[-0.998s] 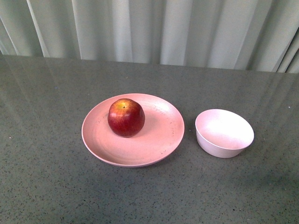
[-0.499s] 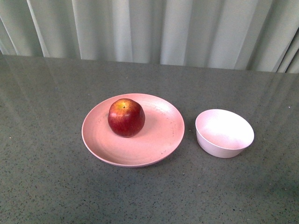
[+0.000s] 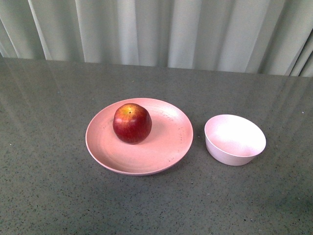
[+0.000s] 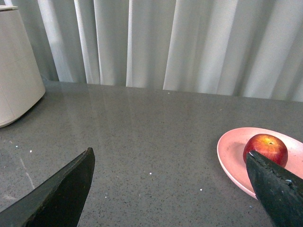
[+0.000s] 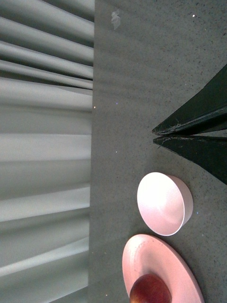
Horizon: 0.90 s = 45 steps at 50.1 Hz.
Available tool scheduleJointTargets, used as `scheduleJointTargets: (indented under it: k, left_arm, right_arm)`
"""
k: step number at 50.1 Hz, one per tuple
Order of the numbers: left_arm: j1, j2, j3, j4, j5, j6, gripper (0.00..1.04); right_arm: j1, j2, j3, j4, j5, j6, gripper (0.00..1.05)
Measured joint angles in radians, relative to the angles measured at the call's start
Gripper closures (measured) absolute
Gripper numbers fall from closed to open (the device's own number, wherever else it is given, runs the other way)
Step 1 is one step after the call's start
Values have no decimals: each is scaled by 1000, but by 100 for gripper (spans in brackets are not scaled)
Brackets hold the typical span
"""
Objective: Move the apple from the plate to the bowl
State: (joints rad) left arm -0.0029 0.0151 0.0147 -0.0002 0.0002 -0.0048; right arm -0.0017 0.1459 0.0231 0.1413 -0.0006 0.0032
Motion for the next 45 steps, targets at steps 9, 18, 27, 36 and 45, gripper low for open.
scheduleJointTargets:
  k: [9, 18, 27, 36, 45]
  left_arm:
    - [0, 0, 0, 0, 0, 0, 9]
    - [0, 0, 0, 0, 0, 0, 9]
    - [0, 0, 0, 0, 0, 0, 9]
    - [0, 0, 0, 0, 0, 0, 9]
    - [30, 278, 130, -195, 357, -119, 9]
  right_arm:
    - [0, -137, 0, -138, 1, 0, 103]
    - [0, -140, 0, -140, 1, 0, 103]
    - [0, -140, 0, -140, 1, -1, 79]
    - [0, -140, 0, -140, 1, -1, 42]
    - [0, -140, 0, -140, -1, -1, 16]
